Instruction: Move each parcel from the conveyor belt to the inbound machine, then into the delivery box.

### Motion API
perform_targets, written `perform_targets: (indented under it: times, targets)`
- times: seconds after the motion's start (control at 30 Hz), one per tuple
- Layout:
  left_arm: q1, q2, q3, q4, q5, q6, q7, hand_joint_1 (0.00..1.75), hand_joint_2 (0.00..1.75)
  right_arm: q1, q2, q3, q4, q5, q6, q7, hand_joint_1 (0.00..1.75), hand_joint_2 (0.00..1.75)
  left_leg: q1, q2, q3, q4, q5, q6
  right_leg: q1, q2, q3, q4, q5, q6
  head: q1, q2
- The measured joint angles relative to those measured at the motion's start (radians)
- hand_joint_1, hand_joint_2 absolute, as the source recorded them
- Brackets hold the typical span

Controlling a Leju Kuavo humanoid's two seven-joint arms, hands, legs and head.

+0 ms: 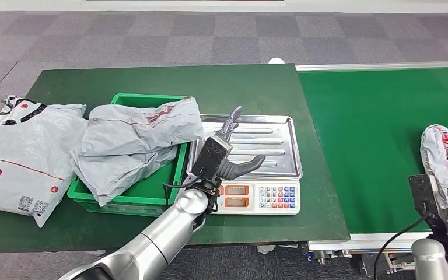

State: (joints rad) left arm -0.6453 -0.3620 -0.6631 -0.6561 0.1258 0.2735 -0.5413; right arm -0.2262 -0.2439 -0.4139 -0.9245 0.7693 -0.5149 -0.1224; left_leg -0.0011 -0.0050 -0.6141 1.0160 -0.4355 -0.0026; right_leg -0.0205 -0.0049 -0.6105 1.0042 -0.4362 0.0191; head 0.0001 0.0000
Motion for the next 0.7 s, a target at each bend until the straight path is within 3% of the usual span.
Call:
perform_targets:
  times: [0.7]
  targets:
    - [-0.002, 0.004, 0.008, -0.004, -0.075, 0.019, 0.001, 0.00, 1.75, -0.106, 0.000, 0.051, 0.113, -0.021, 0.012, -0.063, 0.00, 1.75, 0.000, -0.001, -0.001, 0.000, 0.001, 0.001, 0.000, -0.002, 0.000, 0.000, 0.000, 0.000, 0.000, 0.000]
